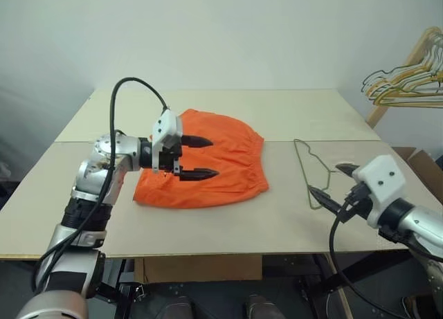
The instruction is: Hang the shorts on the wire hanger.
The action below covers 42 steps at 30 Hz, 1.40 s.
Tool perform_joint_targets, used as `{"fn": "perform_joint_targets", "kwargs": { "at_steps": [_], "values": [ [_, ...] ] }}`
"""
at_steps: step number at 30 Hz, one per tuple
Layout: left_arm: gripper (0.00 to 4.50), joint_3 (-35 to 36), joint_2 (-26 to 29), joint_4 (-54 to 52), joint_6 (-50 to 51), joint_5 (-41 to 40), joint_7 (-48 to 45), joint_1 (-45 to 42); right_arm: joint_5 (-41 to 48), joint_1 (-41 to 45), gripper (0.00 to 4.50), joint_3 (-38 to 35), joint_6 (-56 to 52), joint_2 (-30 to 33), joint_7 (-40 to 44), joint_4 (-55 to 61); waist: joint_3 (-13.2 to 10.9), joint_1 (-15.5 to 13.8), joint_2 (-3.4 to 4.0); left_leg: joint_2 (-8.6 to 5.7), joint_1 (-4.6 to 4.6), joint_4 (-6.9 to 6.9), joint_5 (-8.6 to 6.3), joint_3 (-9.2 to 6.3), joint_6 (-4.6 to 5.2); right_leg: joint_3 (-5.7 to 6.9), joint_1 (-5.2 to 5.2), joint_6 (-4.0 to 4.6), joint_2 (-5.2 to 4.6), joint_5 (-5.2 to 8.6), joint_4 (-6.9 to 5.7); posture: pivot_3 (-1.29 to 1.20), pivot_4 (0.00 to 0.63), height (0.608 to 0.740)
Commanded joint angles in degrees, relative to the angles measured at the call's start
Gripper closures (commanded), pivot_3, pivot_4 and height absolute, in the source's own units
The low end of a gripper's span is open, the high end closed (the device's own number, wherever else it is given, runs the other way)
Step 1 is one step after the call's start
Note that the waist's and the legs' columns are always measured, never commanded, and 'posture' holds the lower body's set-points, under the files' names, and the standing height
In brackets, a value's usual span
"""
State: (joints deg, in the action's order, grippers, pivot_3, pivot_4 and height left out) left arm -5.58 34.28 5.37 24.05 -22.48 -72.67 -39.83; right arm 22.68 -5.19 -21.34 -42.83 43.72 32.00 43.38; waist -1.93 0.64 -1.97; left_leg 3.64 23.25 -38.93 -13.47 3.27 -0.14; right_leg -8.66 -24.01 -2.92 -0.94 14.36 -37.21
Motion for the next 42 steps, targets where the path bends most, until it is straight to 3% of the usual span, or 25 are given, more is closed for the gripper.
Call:
{"fn": "perform_joint_targets", "kwargs": {
  "at_steps": [1,11,14,17,21,28,35,38,42],
  "values": [
    [0.00,1.8,0.9,-1.7,0.5,-2.0,-1.0,-1.0,-0.2,0.6,0.02,-1.5,1.8,0.7,0.1,1.9,0.0,0.0,0.00,0.00,0.00,0.00,0.00,0.00,0.00,0.00,0.00,0.00,0.00,0.00,0.00,0.07,0.000,0.740],
    [0.00,0.9,2.6,-1.7,0.4,-1.2,-1.3,-0.9,-0.5,0.4,0.02,-0.6,2.4,0.6,0.5,1.4,0.0,0.0,0.00,0.00,0.01,0.00,0.00,0.00,0.00,0.00,-0.01,0.00,0.00,0.00,0.01,0.08,0.000,0.740],
    [0.00,1.0,3.3,-1.7,0.3,-1.5,-2.0,-0.7,-5.6,0.1,0.02,3.9,5.6,3.6,1.0,0.1,0.0,0.0,0.00,0.00,0.00,0.01,0.00,0.00,0.00,0.00,-0.01,0.00,0.00,0.00,0.01,0.07,0.000,0.740],
    [0.00,1.5,3.8,-2.2,0.9,-2.4,-2.5,-0.3,-11.1,1.4,0.02,10.8,8.0,6.8,1.0,-1.2,0.0,0.0,0.00,0.01,0.00,0.01,0.00,0.00,0.00,0.00,-0.02,-0.05,0.00,0.04,0.01,0.07,0.000,0.740],
    [0.00,1.5,4.4,-3.1,1.4,-3.0,-3.0,0.4,-26.1,7.4,0.02,26.9,18.0,11.5,2.0,-8.1,0.0,0.2,0.00,0.01,-0.01,0.01,0.00,0.01,0.00,0.00,-0.05,-0.08,0.00,0.07,0.01,0.07,0.000,0.740],
    [0.00,1.4,4.8,-3.6,1.7,-3.2,-3.1,0.5,-44.7,26.1,0.02,47.9,29.6,3.4,4.3,-26.7,0.0,0.3,0.00,0.00,0.01,0.03,0.00,0.02,0.00,0.00,-0.09,0.01,0.00,0.03,0.00,0.08,0.000,0.740],
    [0.00,2.1,5.4,-5.1,2.3,-3.4,-2.7,1.3,-58.4,37.5,0.02,57.2,39.7,-3.0,2.6,-47.8,0.0,-0.5,-0.01,0.00,0.10,-0.01,0.00,0.02,-0.01,0.02,-0.11,0.05,0.00,0.00,0.01,0.11,0.000,0.740],
    [0.00,2.4,5.8,-5.6,2.4,-3.4,-2.3,1.7,-61.2,39.2,0.59,58.1,43.4,-3.8,2.4,-52.0,0.0,-0.8,-0.08,0.01,0.02,-0.01,0.01,0.02,-0.01,0.03,-0.08,0.07,0.00,-0.01,-0.03,0.12,0.000,0.740],
    [0.00,2.3,6.4,-6.3,1.6,-2.7,-2.1,2.7,-64.2,40.0,1.96,57.8,45.9,-5.0,1.2,-56.1,0.1,-0.9,-0.16,0.01,-0.03,0.00,0.01,0.02,-0.02,0.03,-0.07,0.07,0.00,-0.01,-0.11,0.12,0.000,0.740]
  ]
}}
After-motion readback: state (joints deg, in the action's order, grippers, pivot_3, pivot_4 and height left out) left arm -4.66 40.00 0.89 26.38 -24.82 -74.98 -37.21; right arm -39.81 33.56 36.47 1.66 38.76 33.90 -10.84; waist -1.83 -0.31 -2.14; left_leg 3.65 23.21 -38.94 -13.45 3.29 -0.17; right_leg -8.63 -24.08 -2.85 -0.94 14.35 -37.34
